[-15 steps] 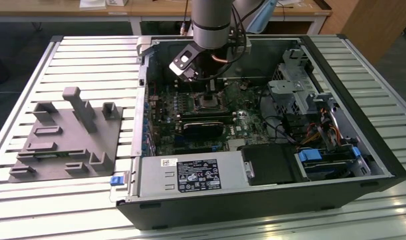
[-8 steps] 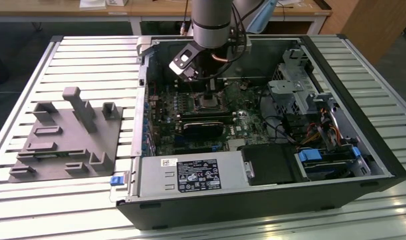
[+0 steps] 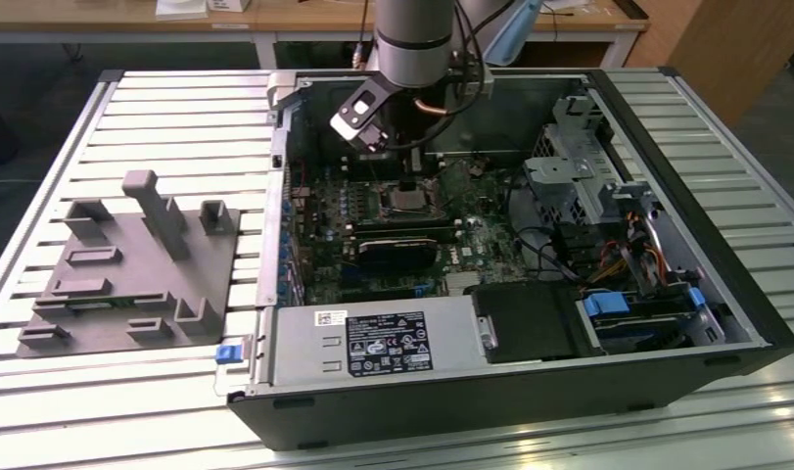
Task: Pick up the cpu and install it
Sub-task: 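Close the cpu cover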
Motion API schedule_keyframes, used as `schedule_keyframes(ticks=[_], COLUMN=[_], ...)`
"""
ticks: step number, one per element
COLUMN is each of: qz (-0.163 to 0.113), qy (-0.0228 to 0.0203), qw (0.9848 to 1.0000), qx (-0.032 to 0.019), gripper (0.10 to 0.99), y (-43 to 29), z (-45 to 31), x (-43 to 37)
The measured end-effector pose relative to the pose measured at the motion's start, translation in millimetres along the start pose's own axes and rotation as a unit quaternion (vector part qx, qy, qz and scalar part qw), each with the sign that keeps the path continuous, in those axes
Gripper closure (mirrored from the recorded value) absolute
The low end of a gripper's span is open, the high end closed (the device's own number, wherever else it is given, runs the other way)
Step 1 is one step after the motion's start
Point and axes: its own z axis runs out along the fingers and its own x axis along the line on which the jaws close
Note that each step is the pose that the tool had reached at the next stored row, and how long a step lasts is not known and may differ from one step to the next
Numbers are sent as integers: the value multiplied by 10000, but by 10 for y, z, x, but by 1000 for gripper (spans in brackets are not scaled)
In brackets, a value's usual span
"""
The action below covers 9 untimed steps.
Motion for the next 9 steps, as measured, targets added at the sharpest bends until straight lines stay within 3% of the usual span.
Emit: schedule_keyframes(ticks=[9], qz=[0], qy=[1], qw=[10000], qx=[0], gripper=[980], y=[3], z=[-73], x=[0])
